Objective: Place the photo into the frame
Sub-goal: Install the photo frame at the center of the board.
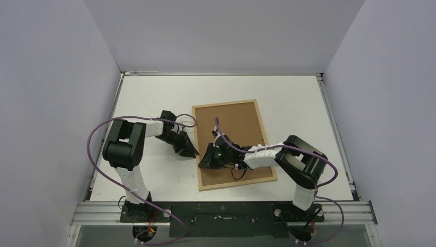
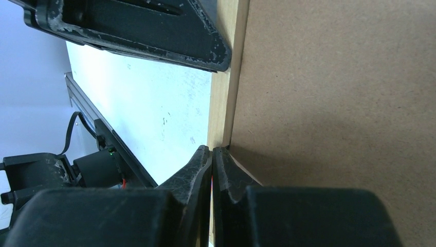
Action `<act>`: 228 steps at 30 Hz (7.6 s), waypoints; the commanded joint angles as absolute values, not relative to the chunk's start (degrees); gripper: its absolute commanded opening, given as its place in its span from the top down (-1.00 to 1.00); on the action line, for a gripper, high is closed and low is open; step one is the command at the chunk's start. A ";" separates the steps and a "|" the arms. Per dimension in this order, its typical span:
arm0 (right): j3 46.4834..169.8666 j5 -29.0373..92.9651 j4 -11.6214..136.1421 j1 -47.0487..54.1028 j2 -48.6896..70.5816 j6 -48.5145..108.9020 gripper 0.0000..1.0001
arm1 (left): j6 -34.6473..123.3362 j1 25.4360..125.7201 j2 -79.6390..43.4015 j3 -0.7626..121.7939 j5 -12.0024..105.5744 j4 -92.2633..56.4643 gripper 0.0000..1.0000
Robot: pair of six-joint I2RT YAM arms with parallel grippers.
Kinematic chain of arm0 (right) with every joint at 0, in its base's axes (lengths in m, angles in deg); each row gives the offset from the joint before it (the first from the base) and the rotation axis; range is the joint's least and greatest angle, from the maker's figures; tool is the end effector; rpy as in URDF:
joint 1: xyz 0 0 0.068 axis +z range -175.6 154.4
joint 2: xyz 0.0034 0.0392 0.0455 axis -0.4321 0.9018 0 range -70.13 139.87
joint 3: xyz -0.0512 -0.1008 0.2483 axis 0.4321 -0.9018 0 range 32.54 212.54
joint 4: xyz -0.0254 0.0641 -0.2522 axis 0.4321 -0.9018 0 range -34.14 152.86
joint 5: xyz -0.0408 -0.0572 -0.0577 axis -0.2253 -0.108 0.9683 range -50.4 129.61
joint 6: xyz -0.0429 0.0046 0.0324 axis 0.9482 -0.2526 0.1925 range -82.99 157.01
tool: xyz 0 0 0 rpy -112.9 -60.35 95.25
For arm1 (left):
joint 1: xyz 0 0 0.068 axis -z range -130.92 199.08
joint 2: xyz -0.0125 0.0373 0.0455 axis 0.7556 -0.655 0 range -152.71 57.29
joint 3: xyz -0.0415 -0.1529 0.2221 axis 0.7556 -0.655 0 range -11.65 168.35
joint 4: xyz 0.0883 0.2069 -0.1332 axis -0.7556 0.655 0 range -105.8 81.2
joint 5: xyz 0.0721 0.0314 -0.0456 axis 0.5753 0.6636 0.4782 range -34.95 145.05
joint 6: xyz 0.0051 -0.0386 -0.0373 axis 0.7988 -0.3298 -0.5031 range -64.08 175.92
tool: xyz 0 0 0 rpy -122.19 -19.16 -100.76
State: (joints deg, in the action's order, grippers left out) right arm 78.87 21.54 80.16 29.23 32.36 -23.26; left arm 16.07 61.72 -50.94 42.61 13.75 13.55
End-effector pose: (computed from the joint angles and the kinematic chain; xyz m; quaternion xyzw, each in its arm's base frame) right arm 0.1911 0.2902 0.1335 -0.0254 0.8931 0.4357 0.1092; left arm 0.2943 -0.0901 0.1014 0.1998 -0.9128 0.3398 0.1067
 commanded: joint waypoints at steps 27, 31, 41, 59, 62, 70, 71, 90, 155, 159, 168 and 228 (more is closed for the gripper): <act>80.90 24.07 75.40 28.99 34.10 -22.70 1.00 | 18.92 63.25 -56.09 38.36 32.18 13.74 0.63; 82.04 27.03 69.59 29.02 34.81 -22.93 0.91 | 18.80 63.23 -56.20 38.38 32.22 13.69 0.63; 82.66 29.63 64.26 28.73 37.26 -24.62 0.33 | 18.81 63.23 -56.27 38.35 32.39 13.70 0.63; 84.07 35.91 64.42 29.97 26.87 -17.87 0.04 | 19.31 63.14 -56.03 39.48 32.88 15.17 0.63; 83.78 37.50 65.98 29.97 22.82 -16.07 -0.01 | 19.50 63.08 -55.83 40.04 33.08 15.67 0.63; 81.25 25.37 81.93 29.72 27.79 -21.09 0.28 | 19.48 63.07 -55.31 40.18 29.92 14.13 0.60; 80.77 24.70 83.81 29.64 28.43 -21.91 0.38 | 19.45 63.08 -55.21 39.99 29.42 13.85 0.59; 74.65 23.91 87.71 28.38 34.02 -28.46 0.89 | 19.32 63.13 -56.13 40.03 31.44 14.88 0.56; 71.40 21.05 101.90 28.62 34.85 -29.64 0.91 | 18.72 63.17 -58.11 39.66 31.94 14.17 0.61; 70.22 21.24 104.16 28.63 33.56 -29.45 0.96 | 18.70 63.18 -58.12 39.67 31.93 14.18 0.61; 69.21 20.71 106.99 28.79 32.77 -29.48 1.00 | 18.69 63.18 -58.34 39.56 31.95 14.09 0.61; 68.66 20.84 102.16 27.56 36.43 -30.87 1.00 | 18.49 63.15 -58.83 39.45 32.02 13.83 0.62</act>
